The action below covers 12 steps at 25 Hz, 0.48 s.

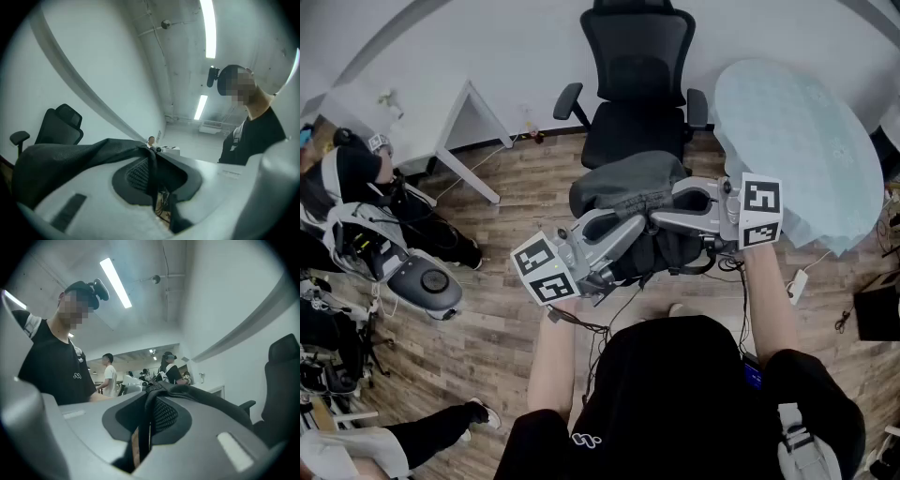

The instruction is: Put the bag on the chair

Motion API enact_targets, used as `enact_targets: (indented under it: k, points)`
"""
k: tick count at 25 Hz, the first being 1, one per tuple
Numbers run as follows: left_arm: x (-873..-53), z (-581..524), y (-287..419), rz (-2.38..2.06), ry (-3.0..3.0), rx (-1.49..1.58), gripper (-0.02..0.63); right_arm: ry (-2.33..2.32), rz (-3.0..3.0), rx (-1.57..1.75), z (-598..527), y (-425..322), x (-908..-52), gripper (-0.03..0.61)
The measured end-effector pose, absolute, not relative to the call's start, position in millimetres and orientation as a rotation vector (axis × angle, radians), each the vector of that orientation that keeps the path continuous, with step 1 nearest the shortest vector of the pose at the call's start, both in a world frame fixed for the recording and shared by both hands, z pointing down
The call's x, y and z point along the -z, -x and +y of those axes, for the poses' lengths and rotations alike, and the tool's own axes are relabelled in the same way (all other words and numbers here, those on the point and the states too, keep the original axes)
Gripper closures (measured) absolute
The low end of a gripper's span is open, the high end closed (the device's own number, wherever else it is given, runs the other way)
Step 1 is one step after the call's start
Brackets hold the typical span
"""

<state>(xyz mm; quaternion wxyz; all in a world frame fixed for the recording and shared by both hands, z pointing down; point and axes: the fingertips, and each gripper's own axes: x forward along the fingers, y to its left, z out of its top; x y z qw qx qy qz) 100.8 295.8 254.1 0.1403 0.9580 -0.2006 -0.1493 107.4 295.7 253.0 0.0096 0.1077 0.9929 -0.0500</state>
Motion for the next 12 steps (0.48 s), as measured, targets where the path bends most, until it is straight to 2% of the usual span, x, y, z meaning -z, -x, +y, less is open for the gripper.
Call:
enact_targets:
  k: [12]
  points:
    - [-262,326,-84,-0.532,-2.766,0.446,0.583,-0.224,3.116,0.281,326,-90,-263,0.535]
